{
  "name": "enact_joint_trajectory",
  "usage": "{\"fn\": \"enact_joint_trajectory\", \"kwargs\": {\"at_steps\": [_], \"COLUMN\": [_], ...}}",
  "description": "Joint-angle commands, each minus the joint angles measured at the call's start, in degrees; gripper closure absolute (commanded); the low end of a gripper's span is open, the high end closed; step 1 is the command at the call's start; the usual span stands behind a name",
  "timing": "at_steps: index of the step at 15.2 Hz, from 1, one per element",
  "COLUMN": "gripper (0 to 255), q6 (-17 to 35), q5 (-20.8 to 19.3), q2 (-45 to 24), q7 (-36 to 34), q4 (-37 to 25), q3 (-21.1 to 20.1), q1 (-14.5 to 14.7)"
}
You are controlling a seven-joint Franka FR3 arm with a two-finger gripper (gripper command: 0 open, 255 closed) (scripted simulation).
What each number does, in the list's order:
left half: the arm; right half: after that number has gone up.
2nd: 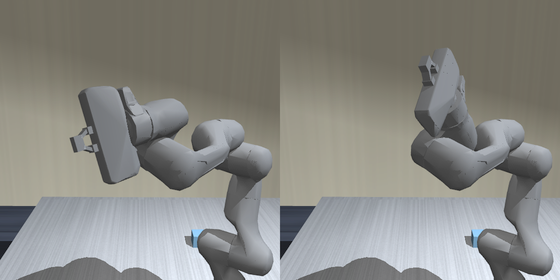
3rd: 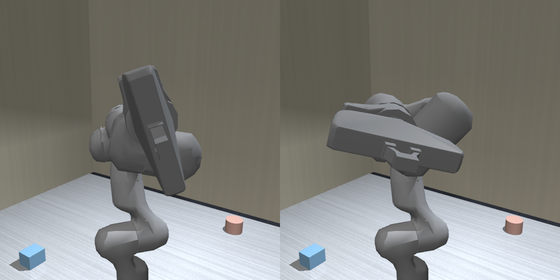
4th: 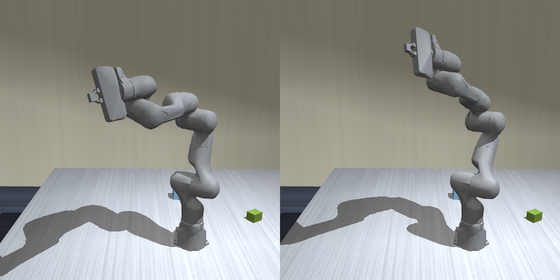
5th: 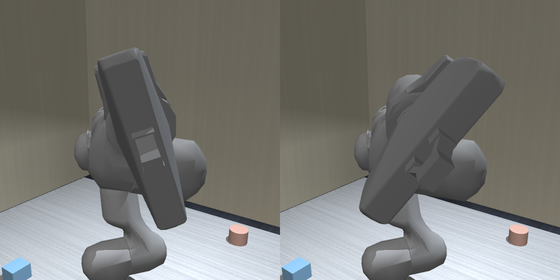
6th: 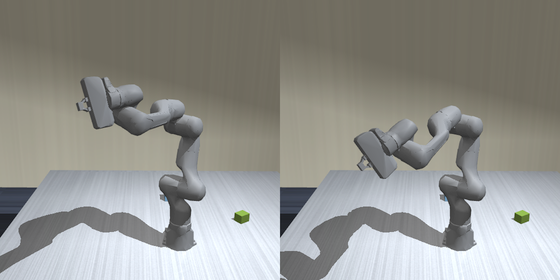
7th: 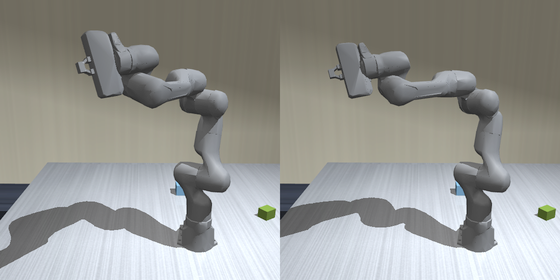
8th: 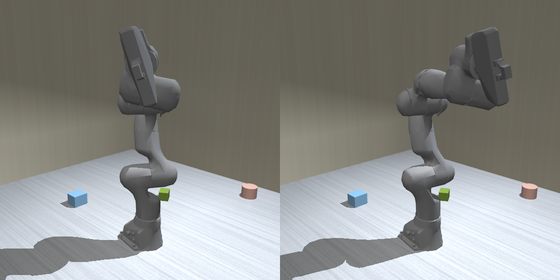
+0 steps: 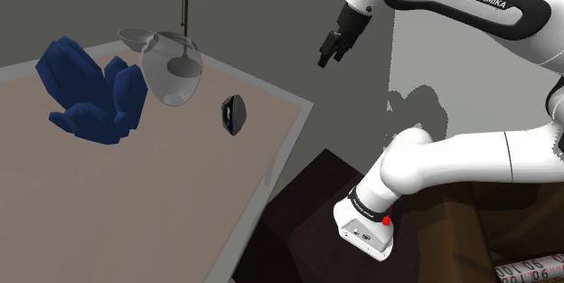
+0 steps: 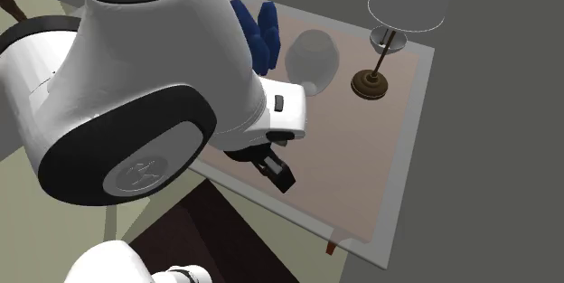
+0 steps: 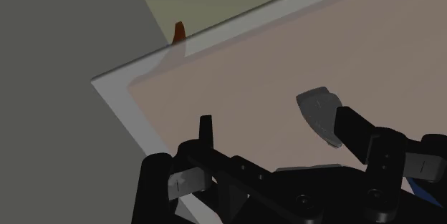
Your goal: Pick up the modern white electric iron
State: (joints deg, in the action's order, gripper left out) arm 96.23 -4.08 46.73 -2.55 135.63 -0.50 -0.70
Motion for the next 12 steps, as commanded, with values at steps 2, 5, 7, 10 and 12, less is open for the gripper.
{"fn": "enact_joint_trajectory", "kwargs": {"at_steps": [2, 5, 7, 10, 12], "gripper": [0, 0, 0, 0, 0], "q6": [1.33, 5.12, 7.47, 10.66, 12.54], "q5": [0.03, -0.09, -0.36, -1.12, -1.89], "q2": [-1.75, -7.26, -11.12, -17.14, -21.28], "q7": [-0.44, -1.81, -2.78, -4.35, -5.48], "q4": [-0.14, -0.96, -1.85, -3.67, -5.20], "q3": [-0.75, -3.00, -4.49, -6.72, -8.20], "q1": [0.29, 1.03, 1.42, 1.87, 2.06]}}
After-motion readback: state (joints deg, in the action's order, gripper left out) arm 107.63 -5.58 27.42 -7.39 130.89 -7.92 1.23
